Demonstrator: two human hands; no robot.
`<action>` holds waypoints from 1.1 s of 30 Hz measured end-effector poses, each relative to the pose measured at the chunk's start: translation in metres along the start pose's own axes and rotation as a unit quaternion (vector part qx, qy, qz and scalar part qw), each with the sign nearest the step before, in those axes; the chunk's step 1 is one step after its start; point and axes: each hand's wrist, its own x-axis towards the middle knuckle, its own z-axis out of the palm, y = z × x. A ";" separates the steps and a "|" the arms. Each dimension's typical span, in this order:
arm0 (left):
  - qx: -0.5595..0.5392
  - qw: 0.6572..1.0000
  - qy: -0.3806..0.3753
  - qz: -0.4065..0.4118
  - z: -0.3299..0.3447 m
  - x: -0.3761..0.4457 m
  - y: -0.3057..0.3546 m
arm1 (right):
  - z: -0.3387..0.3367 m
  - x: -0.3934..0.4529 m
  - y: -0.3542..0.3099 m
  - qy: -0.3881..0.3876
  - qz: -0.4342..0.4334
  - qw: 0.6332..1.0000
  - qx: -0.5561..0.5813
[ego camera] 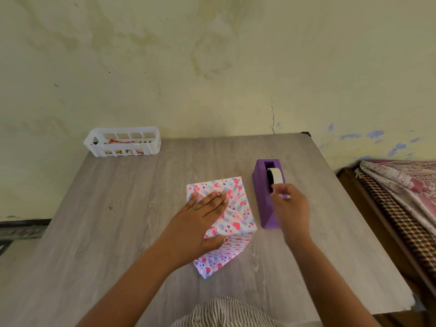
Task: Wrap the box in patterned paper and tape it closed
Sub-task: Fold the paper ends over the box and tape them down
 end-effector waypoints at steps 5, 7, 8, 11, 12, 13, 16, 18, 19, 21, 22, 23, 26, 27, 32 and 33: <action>-0.013 0.999 -0.028 -0.023 -0.002 -0.001 0.002 | -0.022 0.035 0.045 -0.033 0.138 0.982 -0.124; -0.010 0.999 -0.032 -0.021 -0.002 0.000 0.001 | -0.021 0.035 0.049 -0.072 0.155 0.984 -0.058; -0.011 0.999 -0.035 -0.021 -0.003 0.000 0.000 | -0.021 0.034 0.047 -0.087 0.175 0.981 -0.012; -0.019 0.999 -0.041 -0.021 -0.004 0.001 0.000 | -0.023 0.039 0.039 -0.137 0.277 0.948 0.080; -0.022 0.998 -0.044 -0.024 -0.004 0.001 0.000 | -0.024 0.044 0.037 -0.154 0.313 0.932 0.094; -0.027 0.998 -0.045 -0.027 -0.004 0.001 0.000 | -0.025 0.049 0.035 -0.164 0.342 0.919 0.109; -0.037 0.998 -0.048 -0.032 -0.004 0.000 0.000 | -0.027 0.058 0.034 -0.168 0.392 0.892 0.153; -0.042 0.997 -0.049 -0.034 -0.005 0.000 0.001 | -0.026 0.055 0.034 -0.171 0.391 0.887 0.177; -0.046 0.997 -0.050 -0.034 -0.005 0.000 0.001 | -0.025 0.054 0.033 -0.171 0.383 0.887 0.194; -0.056 0.996 -0.051 -0.036 -0.005 0.000 0.002 | -0.026 0.049 0.030 -0.157 0.366 0.882 0.251; -0.061 0.996 -0.050 -0.037 -0.005 -0.001 0.002 | -0.027 0.047 0.027 -0.144 0.360 0.880 0.274; -0.063 0.996 -0.051 -0.038 -0.004 -0.001 0.002 | -0.027 0.044 0.027 -0.131 0.349 0.881 0.290; -0.060 0.996 -0.054 -0.034 -0.003 0.000 0.001 | -0.025 0.032 0.037 -0.098 0.304 0.891 0.322; -0.064 0.996 -0.050 -0.033 -0.003 0.001 0.000 | -0.022 0.028 0.042 -0.086 0.287 0.897 0.326; -0.094 0.994 -0.040 -0.025 -0.001 0.001 -0.003 | -0.013 0.011 0.064 -0.045 0.214 0.919 0.328; -0.095 0.994 -0.037 -0.026 -0.003 0.003 -0.003 | -0.012 0.011 0.067 -0.046 0.211 0.917 0.335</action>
